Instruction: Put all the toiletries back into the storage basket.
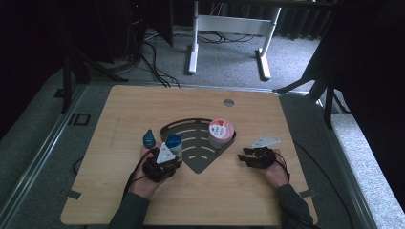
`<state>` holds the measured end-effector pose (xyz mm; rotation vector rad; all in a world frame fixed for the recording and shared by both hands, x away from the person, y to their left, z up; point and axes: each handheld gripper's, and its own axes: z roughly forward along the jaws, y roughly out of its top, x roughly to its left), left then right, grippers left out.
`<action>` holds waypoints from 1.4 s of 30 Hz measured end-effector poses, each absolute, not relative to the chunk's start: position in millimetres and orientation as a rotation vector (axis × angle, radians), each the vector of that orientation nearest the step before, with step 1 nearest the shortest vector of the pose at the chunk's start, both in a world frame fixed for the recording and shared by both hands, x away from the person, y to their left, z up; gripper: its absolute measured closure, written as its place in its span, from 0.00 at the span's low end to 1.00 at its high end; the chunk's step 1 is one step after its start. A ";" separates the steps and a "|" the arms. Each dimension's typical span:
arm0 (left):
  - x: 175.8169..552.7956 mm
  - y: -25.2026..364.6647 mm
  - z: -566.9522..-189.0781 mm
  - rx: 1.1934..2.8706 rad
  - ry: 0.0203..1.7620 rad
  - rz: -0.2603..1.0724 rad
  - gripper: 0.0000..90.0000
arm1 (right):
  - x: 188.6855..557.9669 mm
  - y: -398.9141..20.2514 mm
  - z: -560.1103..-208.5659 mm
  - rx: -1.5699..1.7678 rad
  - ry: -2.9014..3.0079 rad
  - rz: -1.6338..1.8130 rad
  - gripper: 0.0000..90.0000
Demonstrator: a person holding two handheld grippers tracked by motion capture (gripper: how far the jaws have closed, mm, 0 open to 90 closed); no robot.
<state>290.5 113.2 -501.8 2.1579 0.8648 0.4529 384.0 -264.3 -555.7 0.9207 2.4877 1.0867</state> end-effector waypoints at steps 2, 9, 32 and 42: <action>291.2 112.2 -501.8 2.158 0.866 0.449 0.86 | 384.0 -264.5 -555.7 0.921 2.488 1.088 0.64; 286.6 110.2 -494.7 2.155 0.836 0.439 0.82 | 384.0 -264.9 -555.8 0.920 2.489 1.091 0.64; 278.8 141.3 -461.5 2.160 0.818 0.399 0.72 | 383.9 -265.2 -556.0 0.918 2.491 1.098 0.63; 284.6 155.6 -446.9 2.146 0.844 0.439 0.69 | 383.8 -265.6 -556.2 0.917 2.492 1.103 0.62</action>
